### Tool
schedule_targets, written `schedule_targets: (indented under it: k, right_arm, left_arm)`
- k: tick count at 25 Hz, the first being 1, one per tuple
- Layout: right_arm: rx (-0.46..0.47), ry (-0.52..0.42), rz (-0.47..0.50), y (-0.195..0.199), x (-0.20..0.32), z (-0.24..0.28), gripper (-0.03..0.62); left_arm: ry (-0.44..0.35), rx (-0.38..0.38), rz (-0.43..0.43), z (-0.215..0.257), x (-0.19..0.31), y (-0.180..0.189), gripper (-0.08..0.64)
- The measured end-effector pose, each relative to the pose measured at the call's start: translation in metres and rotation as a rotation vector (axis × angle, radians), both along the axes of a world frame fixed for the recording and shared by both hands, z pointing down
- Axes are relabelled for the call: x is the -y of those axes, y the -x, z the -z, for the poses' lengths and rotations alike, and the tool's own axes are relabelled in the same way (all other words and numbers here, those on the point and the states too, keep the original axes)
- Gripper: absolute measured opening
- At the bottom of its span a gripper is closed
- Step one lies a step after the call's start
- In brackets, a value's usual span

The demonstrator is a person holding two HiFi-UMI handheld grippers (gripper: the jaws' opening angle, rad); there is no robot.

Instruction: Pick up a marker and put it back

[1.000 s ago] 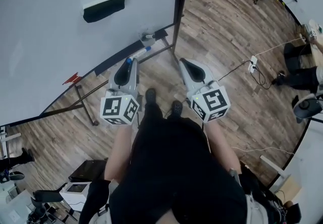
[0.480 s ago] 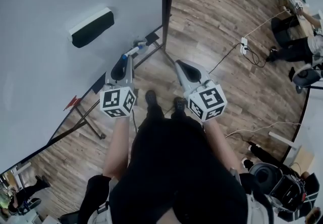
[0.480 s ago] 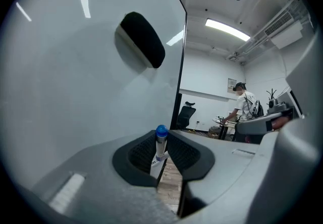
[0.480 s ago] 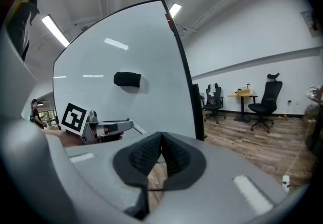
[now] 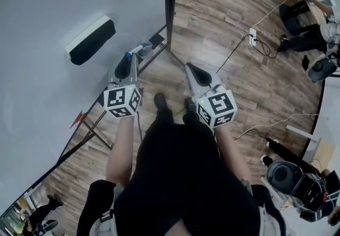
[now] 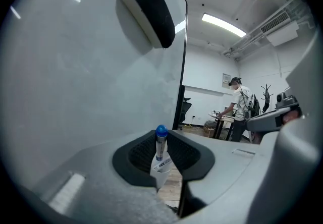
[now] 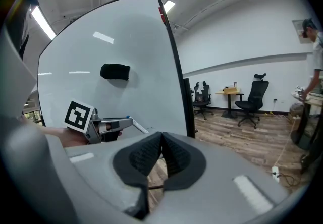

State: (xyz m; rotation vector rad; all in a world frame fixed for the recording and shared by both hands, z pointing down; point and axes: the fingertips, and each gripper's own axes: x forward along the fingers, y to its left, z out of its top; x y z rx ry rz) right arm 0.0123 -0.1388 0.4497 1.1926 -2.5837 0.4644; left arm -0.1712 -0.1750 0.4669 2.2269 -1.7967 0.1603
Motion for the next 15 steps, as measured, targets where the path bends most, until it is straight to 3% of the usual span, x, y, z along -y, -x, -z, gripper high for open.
schedule_targets:
  k: [15]
  right_arm:
    - [0.067, -0.004, -0.058, 0.002, 0.001, 0.004, 0.002]
  left_arm:
    - [0.043, 0.033, -0.032, -0.030, 0.013, 0.001, 0.075]
